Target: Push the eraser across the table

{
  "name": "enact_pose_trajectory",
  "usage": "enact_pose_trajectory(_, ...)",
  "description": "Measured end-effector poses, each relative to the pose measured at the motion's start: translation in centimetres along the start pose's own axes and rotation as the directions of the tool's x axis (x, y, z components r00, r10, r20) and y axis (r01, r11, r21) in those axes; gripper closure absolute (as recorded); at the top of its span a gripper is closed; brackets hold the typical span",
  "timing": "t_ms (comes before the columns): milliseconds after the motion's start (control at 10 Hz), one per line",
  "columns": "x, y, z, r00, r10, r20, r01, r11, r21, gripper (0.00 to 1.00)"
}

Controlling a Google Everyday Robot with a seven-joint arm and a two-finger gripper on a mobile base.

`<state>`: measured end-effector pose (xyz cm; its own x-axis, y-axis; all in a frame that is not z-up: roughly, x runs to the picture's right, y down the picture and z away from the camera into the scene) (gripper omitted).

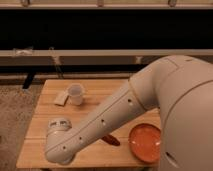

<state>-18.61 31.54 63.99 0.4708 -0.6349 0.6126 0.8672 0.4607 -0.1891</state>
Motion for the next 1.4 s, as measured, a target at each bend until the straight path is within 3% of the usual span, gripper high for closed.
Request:
enact_pose_trajectory(300,0.9,-1.1,2.6,0.996,-0.088,0.009,0.088,0.996,-0.023,1.0)
enact_pose_trajectory(600,0.2,-1.7,4.7,0.98,-0.199,0.003,0.198,0.978,-0.063,1.0)
enact_pose_trajectory(1000,-1.5,-1.7,6.1,0.927,-0.373,-0.034,0.369,0.925,-0.086,1.0)
enact_pose_trajectory(1100,-2.3,-1.8,6.6,0.9,-0.433,-0.037,0.429,0.899,-0.087,1.0)
enact_pose_trajectory(1200,-2.8,-1.9,6.9,0.882,-0.47,-0.034,0.466,0.88,-0.086,1.0)
enact_pose_trajectory(1400,-3.2,-2.2,7.3,0.867,-0.499,-0.024,0.495,0.865,-0.082,1.0)
